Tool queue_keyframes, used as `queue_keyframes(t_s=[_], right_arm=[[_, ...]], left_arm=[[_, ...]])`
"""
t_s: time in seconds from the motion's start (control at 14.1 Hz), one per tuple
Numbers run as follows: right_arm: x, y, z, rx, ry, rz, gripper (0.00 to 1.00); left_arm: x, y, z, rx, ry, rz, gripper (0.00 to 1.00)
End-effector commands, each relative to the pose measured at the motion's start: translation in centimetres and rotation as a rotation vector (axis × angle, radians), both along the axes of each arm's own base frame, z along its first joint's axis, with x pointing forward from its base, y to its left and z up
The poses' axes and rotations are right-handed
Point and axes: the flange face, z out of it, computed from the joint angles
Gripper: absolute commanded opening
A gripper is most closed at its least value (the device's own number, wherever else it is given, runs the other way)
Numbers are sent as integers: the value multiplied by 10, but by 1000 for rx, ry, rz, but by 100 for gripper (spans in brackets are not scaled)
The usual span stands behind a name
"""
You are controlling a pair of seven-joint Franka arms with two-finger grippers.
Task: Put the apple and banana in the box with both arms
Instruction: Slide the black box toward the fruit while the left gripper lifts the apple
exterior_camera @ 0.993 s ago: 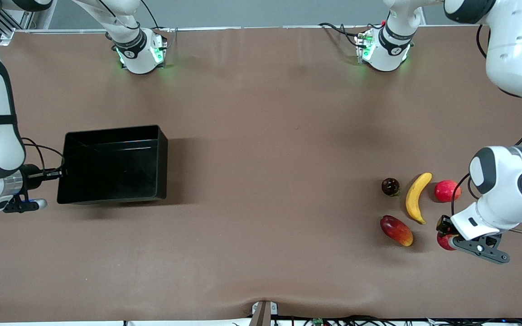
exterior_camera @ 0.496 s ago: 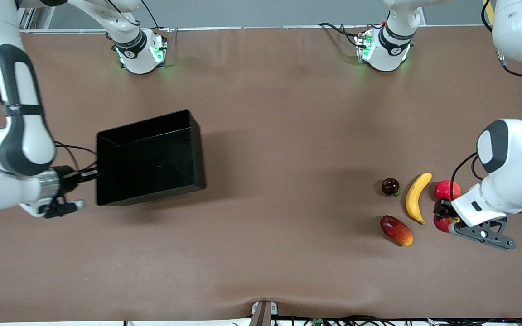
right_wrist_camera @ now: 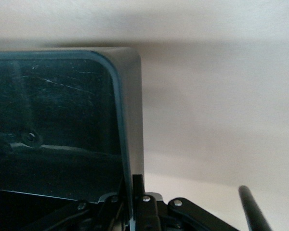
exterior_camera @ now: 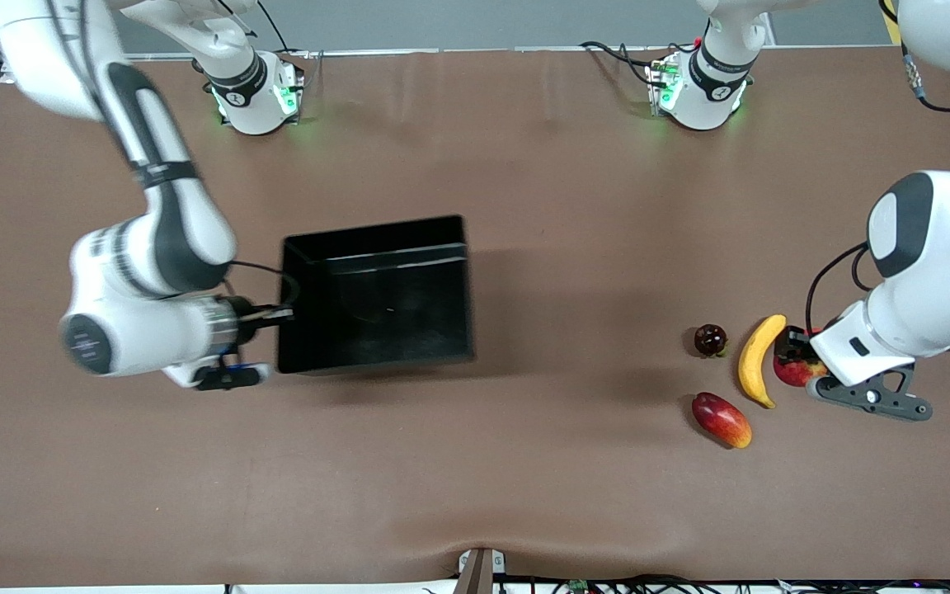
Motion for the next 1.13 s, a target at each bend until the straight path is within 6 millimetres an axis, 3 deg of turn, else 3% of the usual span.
queue_keyframes(t_s=[0.0, 0.21, 0.5, 0.71, 0.85, 0.92, 1.06], right_arm=[[-16, 62, 3, -21, -21, -83, 0], [-29, 122, -38, -29, -43, -137, 0], [-41, 168, -70, 19, -37, -233, 0], [-56, 203, -94, 8, -61, -271, 0], [-60, 212, -108, 3, -70, -260, 0], [-60, 213, -107, 5, -72, -255, 15], [-60, 211, -107, -9, -96, -220, 100]], left_arm=[[-27, -5, 19, -2, 3, 25, 0], [-41, -10, 23, -13, 4, 32, 0], [-63, -23, 21, -14, -12, 61, 0], [-87, -62, 7, -19, -39, 104, 0], [-98, -94, 0, -32, -49, 161, 0], [-103, -113, -2, -43, -49, 187, 0], [-112, -153, -8, -67, -66, 236, 0]])
